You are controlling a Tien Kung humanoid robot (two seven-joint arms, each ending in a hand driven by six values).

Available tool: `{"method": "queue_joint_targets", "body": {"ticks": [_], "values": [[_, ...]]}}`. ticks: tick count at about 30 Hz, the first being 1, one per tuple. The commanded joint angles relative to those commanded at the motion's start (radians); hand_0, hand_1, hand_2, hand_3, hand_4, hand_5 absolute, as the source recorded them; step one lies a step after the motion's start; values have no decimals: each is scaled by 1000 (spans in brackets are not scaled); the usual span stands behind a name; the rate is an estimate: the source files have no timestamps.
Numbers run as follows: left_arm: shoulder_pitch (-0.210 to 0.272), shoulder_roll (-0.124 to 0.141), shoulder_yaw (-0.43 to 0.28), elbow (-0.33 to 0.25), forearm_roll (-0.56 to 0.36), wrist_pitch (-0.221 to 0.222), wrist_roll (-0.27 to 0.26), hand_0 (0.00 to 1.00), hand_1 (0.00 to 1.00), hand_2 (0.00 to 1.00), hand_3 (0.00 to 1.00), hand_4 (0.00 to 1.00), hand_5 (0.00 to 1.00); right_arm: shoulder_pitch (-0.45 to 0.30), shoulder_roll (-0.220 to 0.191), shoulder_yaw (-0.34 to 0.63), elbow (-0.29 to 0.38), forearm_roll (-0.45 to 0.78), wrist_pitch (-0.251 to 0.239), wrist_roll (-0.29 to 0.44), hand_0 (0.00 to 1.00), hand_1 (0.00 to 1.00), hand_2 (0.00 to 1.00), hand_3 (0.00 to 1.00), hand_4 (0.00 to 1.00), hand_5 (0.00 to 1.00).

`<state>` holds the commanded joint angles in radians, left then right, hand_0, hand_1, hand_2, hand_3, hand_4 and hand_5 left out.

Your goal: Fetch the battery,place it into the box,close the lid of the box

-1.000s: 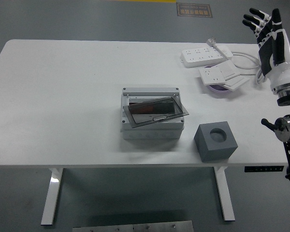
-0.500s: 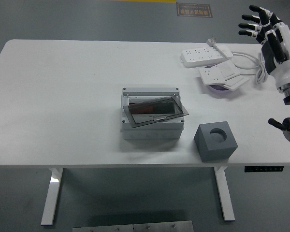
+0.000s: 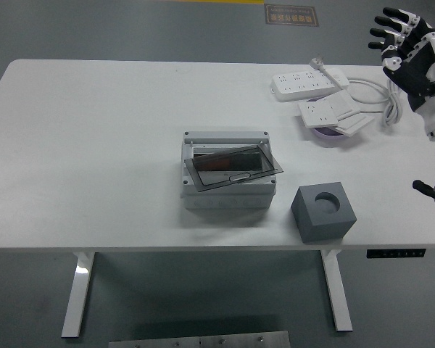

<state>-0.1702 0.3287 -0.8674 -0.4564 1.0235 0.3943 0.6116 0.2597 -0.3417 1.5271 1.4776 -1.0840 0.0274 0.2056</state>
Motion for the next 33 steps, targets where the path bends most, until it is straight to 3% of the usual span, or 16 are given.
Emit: {"method": "queue_joint_targets", "body": {"ticks": [2,3,8,9,14,15,20,21,26,27,32,33], "values": [[-1,-1,2,0,-4,1,-2,661,696,566,582,515,2,-1,2,5,0,-8,8,-8,693,761,780,830,310,2],[-2,-1,3,1,-6,2,-3,661,697,567,582,516,2,-2,4,7,0,-14,15,-15,700,725,755,887,391,2],[-7,2,14,3,-28,8,-13,661,697,567,582,516,2,-5,9,17,0,-37,44,-44,700,725,755,887,391,2],[-9,4,18,3,-36,10,-16,661,697,567,582,516,2,-5,10,19,0,-41,49,-50,689,733,775,872,457,2],[-17,9,29,5,-61,17,-26,661,697,567,582,516,2,-7,13,25,-3,-53,64,-64,689,733,775,872,457,2],[-18,9,30,5,-64,18,-27,660,697,568,582,516,2,-7,14,26,-5,-53,67,-65,772,803,869,954,799,45],[-21,11,33,6,-71,21,-30,660,697,568,582,516,2,-8,14,31,-9,-47,76,-68,772,803,869,954,799,45],[-21,11,33,6,-72,21,-31,660,697,568,582,516,2,-8,14,32,-10,-45,77,-69,831,836,900,997,951,286],[-20,10,36,6,-78,23,-32,660,697,568,582,516,2,-9,12,41,-13,-28,86,-76,831,836,900,997,951,286],[-20,10,36,6,-78,23,-32,661,697,568,581,516,2,-9,12,43,-13,-22,88,-78,932,878,921,998,998,443],[-18,9,38,6,-82,25,-33,661,697,568,581,516,2,-14,8,51,-7,13,95,-94,932,878,921,998,998,443],[-18,9,38,6,-83,25,-34,661,697,568,581,516,2,-15,7,53,-5,19,96,-98,998,928,942,998,998,691]]}}
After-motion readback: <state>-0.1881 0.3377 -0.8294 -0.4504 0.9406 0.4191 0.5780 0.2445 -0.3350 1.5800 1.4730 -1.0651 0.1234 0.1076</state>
